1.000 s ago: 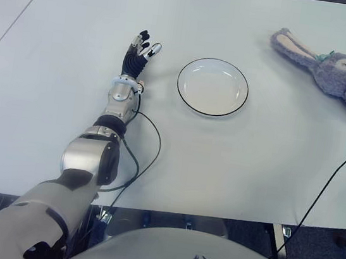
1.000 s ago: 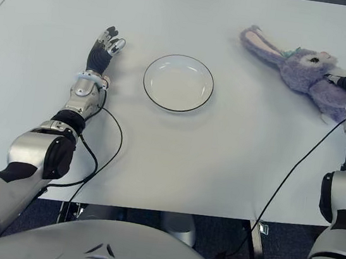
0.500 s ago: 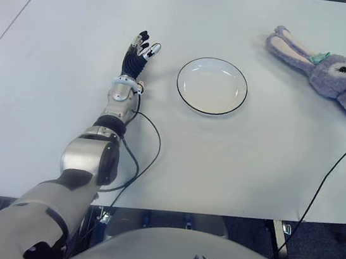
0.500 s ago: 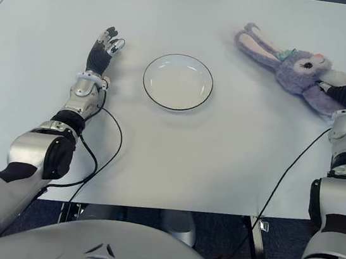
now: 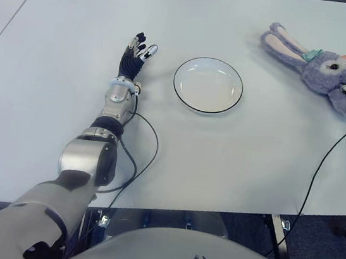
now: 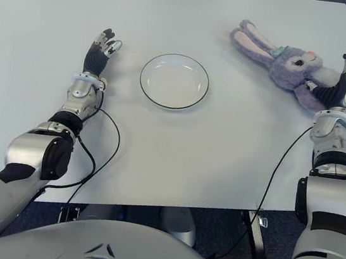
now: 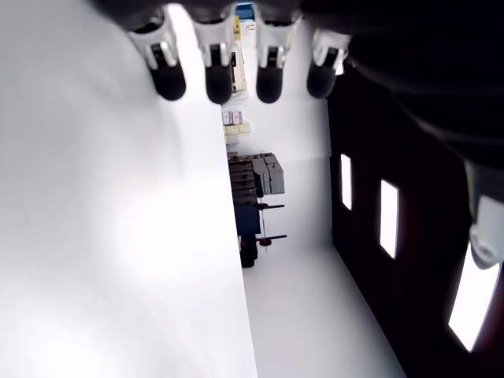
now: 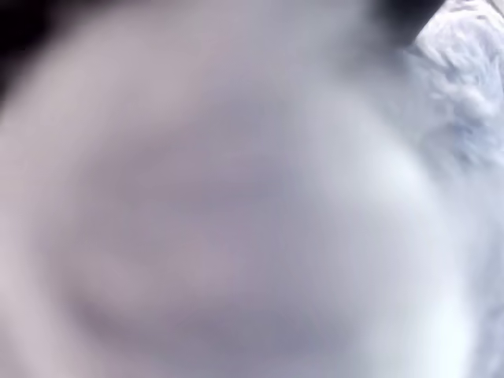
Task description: Put the doll into the plate.
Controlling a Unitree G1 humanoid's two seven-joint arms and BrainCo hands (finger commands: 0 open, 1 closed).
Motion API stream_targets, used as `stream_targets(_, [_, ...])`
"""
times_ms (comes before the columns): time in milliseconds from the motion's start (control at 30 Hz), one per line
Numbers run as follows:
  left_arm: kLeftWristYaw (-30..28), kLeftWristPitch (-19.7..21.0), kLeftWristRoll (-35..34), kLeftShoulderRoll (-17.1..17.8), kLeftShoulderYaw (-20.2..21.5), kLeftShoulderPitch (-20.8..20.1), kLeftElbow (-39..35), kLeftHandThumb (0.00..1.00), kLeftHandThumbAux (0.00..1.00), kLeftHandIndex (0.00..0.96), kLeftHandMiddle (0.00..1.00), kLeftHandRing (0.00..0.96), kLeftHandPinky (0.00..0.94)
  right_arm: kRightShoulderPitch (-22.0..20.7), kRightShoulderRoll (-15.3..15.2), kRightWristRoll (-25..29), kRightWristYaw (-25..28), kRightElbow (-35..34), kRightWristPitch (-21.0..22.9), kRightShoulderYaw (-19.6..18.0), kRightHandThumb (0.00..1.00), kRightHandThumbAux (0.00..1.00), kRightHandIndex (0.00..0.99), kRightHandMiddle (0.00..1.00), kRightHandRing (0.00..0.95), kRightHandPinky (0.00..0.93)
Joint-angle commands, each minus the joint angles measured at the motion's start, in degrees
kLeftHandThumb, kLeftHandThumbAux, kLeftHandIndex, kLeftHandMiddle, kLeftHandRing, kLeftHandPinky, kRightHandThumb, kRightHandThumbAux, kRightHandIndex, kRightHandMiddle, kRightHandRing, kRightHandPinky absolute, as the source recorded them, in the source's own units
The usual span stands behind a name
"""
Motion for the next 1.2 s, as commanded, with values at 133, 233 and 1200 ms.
stream_targets(133, [-0.72,10.37,0.38,-2.69,0.01,12.12,8.69,0.000,0.479,0.093,0.083,0.080,0.066,6.28,8.78,1.35,4.31,1.49,-3.76,0.71,0.261,0.622,0.000,0.000,0.087,0.270])
stream_targets(233, [-0.68,10.36,0.42,-2.72,0.01,12.12,8.68,0.000,0.478,0.094,0.084,0.079,0.064,6.41,9.30,1.15,4.08,1.26,-5.16,0.98,0.277,0.618,0.000,0.000,0.091,0.272])
stream_targets(1200, [-0.31,10.58,0.95,-2.53,-0.43,11.87,8.66,0.000,0.483,0.088,0.084,0.079,0.069,2.51,17.13,-3.90,-2.04,-3.48,-15.32,9.19,0.235,0.547,0.000,0.000,0.056,0.234])
